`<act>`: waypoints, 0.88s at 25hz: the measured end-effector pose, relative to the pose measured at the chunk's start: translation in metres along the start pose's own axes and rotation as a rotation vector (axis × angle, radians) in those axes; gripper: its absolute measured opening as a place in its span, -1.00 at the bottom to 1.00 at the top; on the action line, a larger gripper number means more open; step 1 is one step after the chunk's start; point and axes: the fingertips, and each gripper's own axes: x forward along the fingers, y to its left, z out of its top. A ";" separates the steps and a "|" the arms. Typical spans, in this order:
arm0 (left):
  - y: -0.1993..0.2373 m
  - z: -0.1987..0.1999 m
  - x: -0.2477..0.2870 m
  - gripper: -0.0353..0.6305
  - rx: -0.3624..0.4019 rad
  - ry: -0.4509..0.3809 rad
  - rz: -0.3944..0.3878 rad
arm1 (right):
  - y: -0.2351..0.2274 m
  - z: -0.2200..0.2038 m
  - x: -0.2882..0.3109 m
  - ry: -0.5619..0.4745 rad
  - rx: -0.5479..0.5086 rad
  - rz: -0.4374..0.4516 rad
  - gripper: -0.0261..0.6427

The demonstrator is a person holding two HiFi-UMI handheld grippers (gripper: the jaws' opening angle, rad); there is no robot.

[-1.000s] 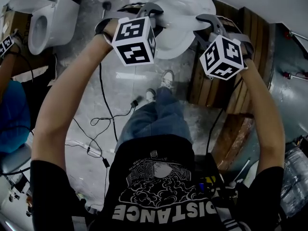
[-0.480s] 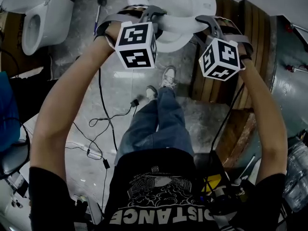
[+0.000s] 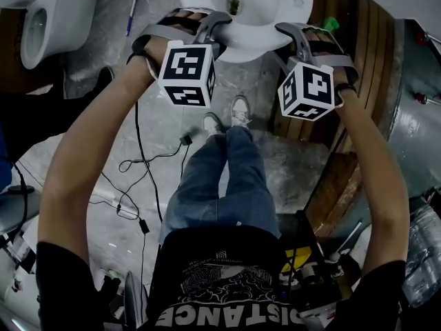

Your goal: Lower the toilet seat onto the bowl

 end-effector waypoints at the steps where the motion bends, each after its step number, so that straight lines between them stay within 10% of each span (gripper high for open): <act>1: -0.002 -0.003 0.005 -0.22 0.008 0.006 0.010 | 0.004 -0.001 0.004 -0.001 -0.009 -0.001 -0.30; 22: -0.074 -0.050 0.096 -0.06 0.111 0.144 -0.124 | 0.082 -0.009 0.083 -0.003 -0.087 0.108 -0.20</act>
